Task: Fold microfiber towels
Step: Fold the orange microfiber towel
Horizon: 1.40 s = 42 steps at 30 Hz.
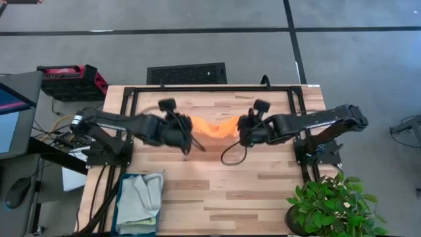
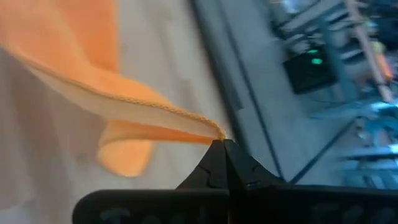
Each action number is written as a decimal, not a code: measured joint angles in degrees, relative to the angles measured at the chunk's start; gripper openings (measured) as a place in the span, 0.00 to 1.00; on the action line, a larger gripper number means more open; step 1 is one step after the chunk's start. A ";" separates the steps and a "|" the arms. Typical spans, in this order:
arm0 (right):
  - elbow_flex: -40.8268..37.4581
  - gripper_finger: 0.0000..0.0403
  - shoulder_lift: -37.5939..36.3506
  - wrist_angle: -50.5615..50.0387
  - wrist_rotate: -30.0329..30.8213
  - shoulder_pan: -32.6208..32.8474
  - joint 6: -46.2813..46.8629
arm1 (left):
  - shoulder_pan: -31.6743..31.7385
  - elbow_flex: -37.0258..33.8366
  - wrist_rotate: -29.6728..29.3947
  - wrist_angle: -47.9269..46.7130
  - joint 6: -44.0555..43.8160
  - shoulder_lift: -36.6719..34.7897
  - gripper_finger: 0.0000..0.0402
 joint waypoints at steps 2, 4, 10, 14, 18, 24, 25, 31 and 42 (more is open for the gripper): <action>0.04 0.00 -2.16 0.10 2.28 -1.45 -0.45 | 2.72 1.95 -0.14 -0.30 0.10 -1.26 0.00; 0.11 0.00 -4.11 0.16 4.54 -3.08 -0.36 | 5.93 3.18 -0.03 -0.64 0.06 -2.43 0.00; 0.11 0.00 -8.70 3.33 11.38 -9.14 -0.68 | 17.65 4.64 4.63 -3.58 -0.25 -3.89 0.00; 0.10 0.00 -10.52 7.27 12.16 -13.48 -4.54 | 24.13 4.64 2.22 -1.03 3.33 -3.84 0.00; 0.11 0.00 -11.26 8.91 12.08 -15.83 -6.06 | 26.02 4.64 2.17 4.86 7.38 -3.82 0.00; -1.63 0.00 -11.26 5.46 6.50 -13.62 -4.08 | 22.47 0.58 8.66 4.90 7.21 -3.79 0.00; -2.19 0.00 -11.22 5.25 5.55 -13.08 -4.06 | 21.59 -0.50 8.93 4.93 7.07 -3.78 0.00; -4.03 0.03 -11.22 10.34 -11.01 -11.13 -6.48 | 17.94 -3.56 9.73 4.98 6.55 -3.78 0.00; -7.45 0.27 -6.29 35.62 -35.38 -11.26 -17.86 | 14.25 1.61 17.07 5.15 8.83 -3.82 0.00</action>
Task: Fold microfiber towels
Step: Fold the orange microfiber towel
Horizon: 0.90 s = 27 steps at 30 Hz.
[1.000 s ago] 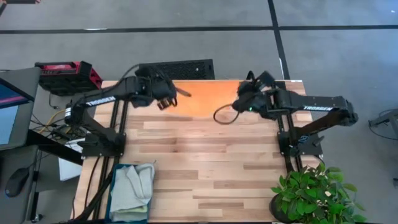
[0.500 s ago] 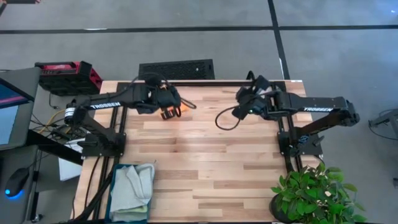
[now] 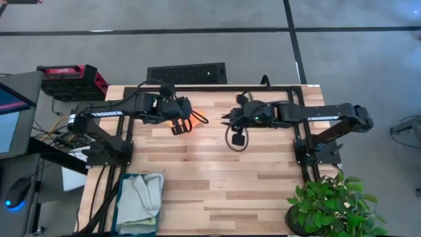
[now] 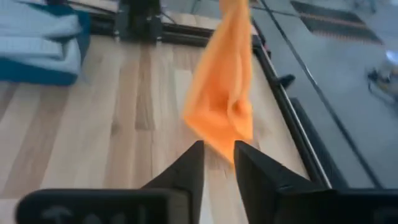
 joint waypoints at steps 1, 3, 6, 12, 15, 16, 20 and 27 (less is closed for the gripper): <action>0.01 0.29 1.25 1.46 -0.47 0.15 -1.73 | -0.52 0.85 0.14 -0.05 0.29 0.01 0.00; -0.07 0.34 4.08 5.45 -0.54 0.34 -5.57 | -1.65 2.42 0.50 -0.09 0.54 0.02 0.00; -0.07 0.42 8.07 14.20 -0.23 0.34 -11.20 | -3.01 4.19 2.67 -0.07 0.58 0.29 0.00; 0.02 0.52 13.76 27.80 2.32 0.32 -15.26 | -4.91 4.54 2.99 -0.35 0.31 1.07 0.00; 0.04 0.54 15.89 30.78 2.25 0.27 -15.65 | -5.65 4.52 2.97 -0.02 0.43 1.14 0.00; 0.02 0.54 16.48 30.76 2.13 0.25 -15.69 | -5.87 4.54 2.96 0.25 0.74 1.14 0.00; 0.02 0.53 18.42 31.92 1.68 0.20 -15.81 | -6.72 4.54 2.64 1.06 2.07 1.16 0.00; 0.02 0.50 18.66 32.97 2.13 -0.57 -17.59 | -8.62 4.52 2.55 2.88 5.36 1.53 0.00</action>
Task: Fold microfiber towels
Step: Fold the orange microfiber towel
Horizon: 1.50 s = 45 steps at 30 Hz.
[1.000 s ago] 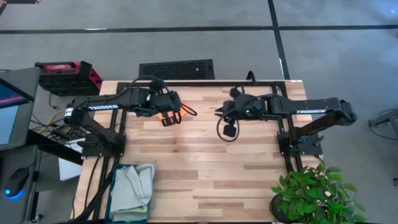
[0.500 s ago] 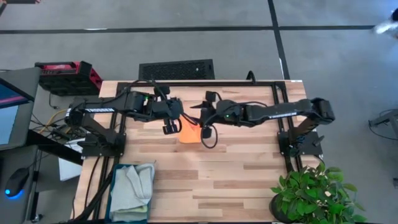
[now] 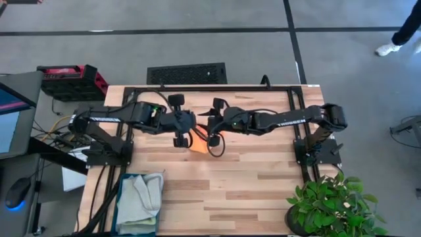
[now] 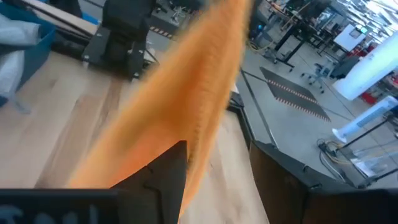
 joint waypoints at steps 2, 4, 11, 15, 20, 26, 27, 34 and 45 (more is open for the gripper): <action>0.00 0.49 0.01 0.37 -0.01 -0.33 0.78 | -0.77 0.00 -0.01 2.03 1.42 -0.02 0.00; 0.00 0.48 -0.01 0.37 -0.11 -0.47 0.87 | -1.52 0.00 -0.47 3.51 3.11 -0.02 0.00; 0.00 0.45 -0.01 -2.46 -1.44 -0.23 2.72 | -3.34 0.02 -4.40 4.94 7.09 -0.02 0.00; 0.00 0.42 -0.01 -4.77 -1.44 -0.37 3.92 | -4.23 2.90 -5.66 4.37 7.88 -0.02 0.00; 0.00 0.40 -0.01 -7.24 -1.44 -0.36 3.96 | -5.27 8.18 -5.82 2.76 9.29 -0.02 0.00; 0.00 0.38 -0.01 -9.25 -1.46 -0.36 4.41 | -6.45 15.18 -5.66 -2.41 9.95 -0.07 0.00; 0.00 0.38 -0.01 -9.74 -1.49 -0.36 4.81 | -6.71 16.41 -5.62 -3.27 9.88 -0.07 0.00; 0.00 0.33 -0.01 -12.29 -1.54 -0.36 5.55 | -8.08 22.01 -5.59 -6.73 9.32 -0.07 0.00; 0.00 0.15 -0.03 -17.13 -1.55 -0.36 5.51 | -8.48 24.57 -8.40 -8.80 9.59 -0.04 0.00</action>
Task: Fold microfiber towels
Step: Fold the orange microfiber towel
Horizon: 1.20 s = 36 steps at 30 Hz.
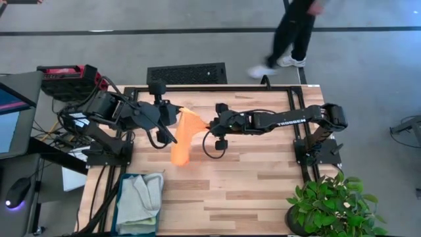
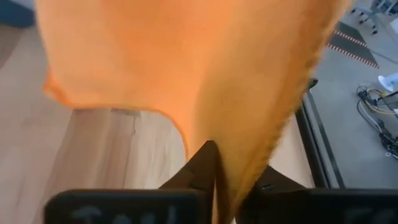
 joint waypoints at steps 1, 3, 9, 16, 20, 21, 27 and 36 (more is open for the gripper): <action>0.00 0.13 0.00 -0.55 0.01 0.00 -0.01 | 0.00 0.00 -0.77 -0.85 -0.32 0.00 0.00; 0.00 0.06 0.00 -1.83 0.11 0.00 0.02 | 0.00 0.00 -1.15 -2.90 -2.25 0.00 0.00; 0.00 0.02 -2.77 -6.08 3.83 0.02 0.02 | 0.98 -1.47 -1.26 -12.85 -14.04 -0.04 0.00; 0.00 0.01 -11.72 -13.26 7.11 -0.38 1.46 | 4.83 -10.59 2.79 -14.32 -22.75 -0.10 0.00; 0.03 0.01 -16.24 -17.86 11.08 -0.35 2.90 | 7.81 -17.74 3.19 -14.67 -25.52 -0.09 0.00; 0.04 0.01 -17.27 -18.94 11.26 -0.39 2.93 | 8.62 -19.42 3.26 -14.79 -25.96 -0.09 0.00; 0.02 0.01 -20.67 -21.13 11.78 -2.19 2.88 | 13.39 -27.50 4.19 -13.61 -28.05 -0.11 0.00; 0.02 0.00 -20.39 -19.40 17.73 -9.72 1.50 | 22.98 -31.17 -2.69 0.70 -17.94 -0.07 0.00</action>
